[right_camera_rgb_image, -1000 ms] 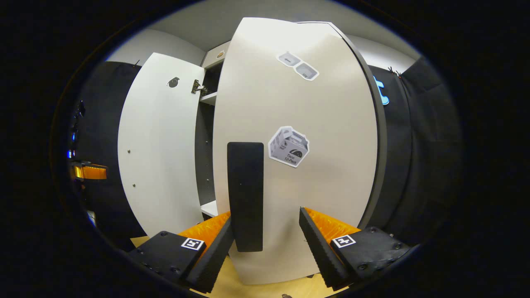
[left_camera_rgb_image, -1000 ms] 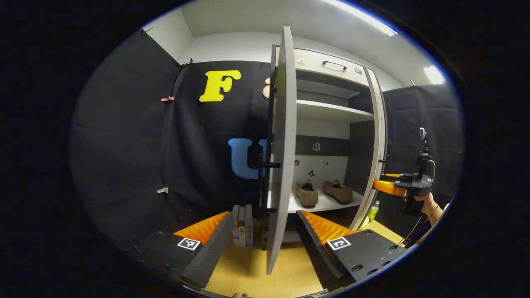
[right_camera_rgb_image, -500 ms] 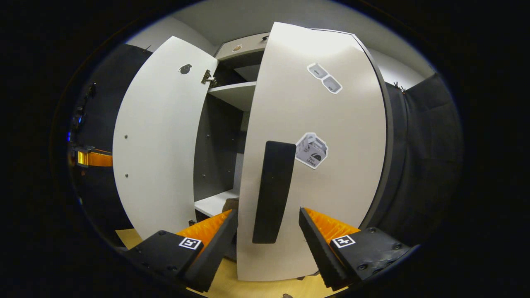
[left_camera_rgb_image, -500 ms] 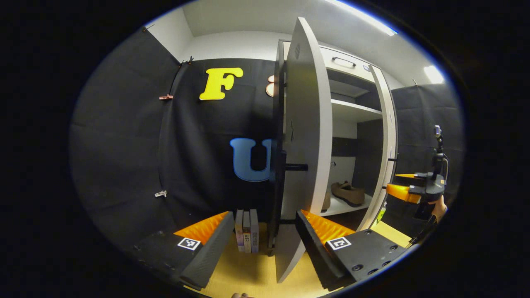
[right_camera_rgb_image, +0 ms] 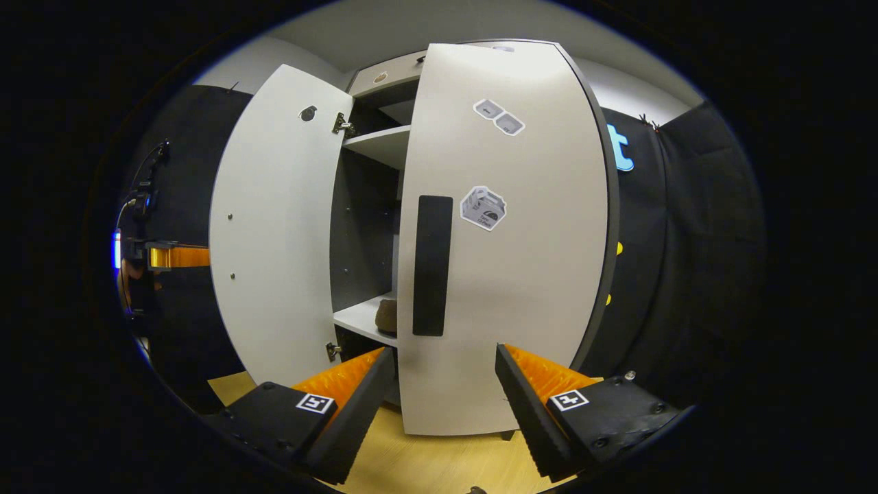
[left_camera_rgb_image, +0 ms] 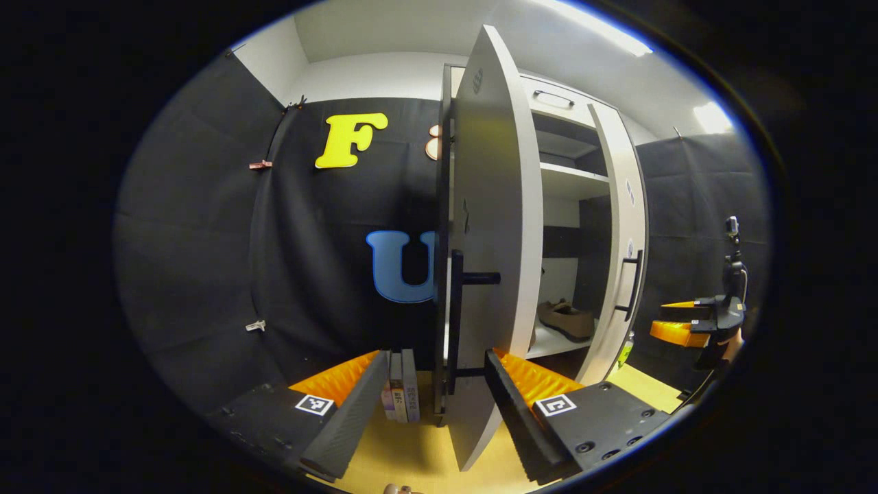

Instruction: Grab one shoe with the right hand and put it into the shoe cabinet, grab the other shoe with the left hand and put it into the shoe cabinet; then close the right door with the right hand and the left door with the left hand.

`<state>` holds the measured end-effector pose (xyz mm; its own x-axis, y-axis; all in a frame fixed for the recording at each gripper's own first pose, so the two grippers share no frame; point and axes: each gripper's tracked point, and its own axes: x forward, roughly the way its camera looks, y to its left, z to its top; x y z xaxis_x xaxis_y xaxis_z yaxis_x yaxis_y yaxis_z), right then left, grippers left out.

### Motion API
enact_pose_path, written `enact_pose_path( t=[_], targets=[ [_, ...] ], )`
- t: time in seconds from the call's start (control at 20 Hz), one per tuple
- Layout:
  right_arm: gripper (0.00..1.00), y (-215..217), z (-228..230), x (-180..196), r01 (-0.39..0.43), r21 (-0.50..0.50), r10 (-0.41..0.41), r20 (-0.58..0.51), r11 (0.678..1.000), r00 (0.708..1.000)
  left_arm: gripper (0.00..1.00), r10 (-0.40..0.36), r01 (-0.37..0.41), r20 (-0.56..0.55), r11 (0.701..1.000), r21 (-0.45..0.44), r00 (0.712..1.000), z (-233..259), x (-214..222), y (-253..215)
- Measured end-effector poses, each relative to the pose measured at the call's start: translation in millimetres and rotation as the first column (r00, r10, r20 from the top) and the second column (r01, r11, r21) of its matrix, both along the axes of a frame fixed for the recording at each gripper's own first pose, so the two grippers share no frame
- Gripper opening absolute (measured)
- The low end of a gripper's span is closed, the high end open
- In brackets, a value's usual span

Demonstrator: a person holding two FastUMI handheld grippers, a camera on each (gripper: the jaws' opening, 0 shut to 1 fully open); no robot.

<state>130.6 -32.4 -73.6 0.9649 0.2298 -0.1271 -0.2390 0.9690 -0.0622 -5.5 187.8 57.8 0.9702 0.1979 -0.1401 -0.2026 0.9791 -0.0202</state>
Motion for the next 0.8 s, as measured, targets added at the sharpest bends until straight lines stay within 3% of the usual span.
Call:
enact_pose_path(
  t=[0.45, 0.8],
  targets=[
    [0.98, -11, 3, 14, -0.036, 0.021, 0.036, 0.008, 0.999, 0.999, 0.92, -0.119, 0.119, 0.013, 0.991, -0.053, 0.993, 2, 12, -22],
    [0.98, -29, 3, 21, -0.023, 0.035, 0.023, 0.012, 0.999, 1.0, 0.91, -0.124, 0.125, 0.018, 0.991, -0.055, 0.992, -1, 25, -33]
  ],
)
